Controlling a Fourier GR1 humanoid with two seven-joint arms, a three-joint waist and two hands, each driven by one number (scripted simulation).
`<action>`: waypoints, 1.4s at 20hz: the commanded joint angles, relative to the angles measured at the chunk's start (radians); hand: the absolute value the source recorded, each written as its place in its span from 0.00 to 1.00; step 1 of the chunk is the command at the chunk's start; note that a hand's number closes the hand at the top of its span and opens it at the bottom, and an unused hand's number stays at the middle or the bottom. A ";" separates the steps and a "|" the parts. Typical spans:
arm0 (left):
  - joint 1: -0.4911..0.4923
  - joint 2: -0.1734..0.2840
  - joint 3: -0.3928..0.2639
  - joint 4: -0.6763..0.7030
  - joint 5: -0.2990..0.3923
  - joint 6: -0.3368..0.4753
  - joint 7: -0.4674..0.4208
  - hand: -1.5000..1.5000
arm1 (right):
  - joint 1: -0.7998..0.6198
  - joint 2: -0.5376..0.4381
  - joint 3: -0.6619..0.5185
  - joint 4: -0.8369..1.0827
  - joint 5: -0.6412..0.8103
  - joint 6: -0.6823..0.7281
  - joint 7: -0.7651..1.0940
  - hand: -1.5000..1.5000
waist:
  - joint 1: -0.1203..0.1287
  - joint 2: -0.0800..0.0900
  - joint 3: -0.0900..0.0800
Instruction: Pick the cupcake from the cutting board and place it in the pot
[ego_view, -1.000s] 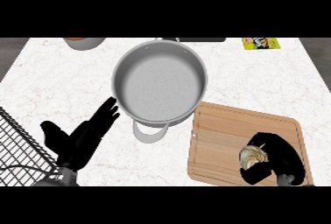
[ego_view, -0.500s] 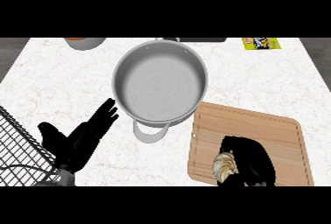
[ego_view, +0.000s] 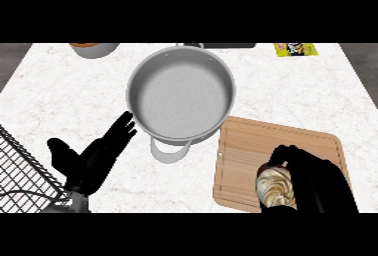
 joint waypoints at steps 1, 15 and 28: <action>0.027 0.003 -0.005 -0.028 -0.009 0.002 0.016 0.50 | -0.020 0.008 0.028 -0.210 0.064 0.057 0.075 1.00 | 0.002 -0.002 0.000; -0.012 -0.040 -0.015 0.035 -0.043 -0.011 -0.016 0.50 | -0.700 0.350 -0.234 0.001 -0.126 0.271 0.184 1.00 | 0.018 0.003 -0.001; -0.031 0.024 0.085 0.035 0.025 -0.092 0.003 0.50 | -0.968 0.390 -0.428 0.661 -0.114 0.067 -0.155 1.00 | 0.029 0.010 0.000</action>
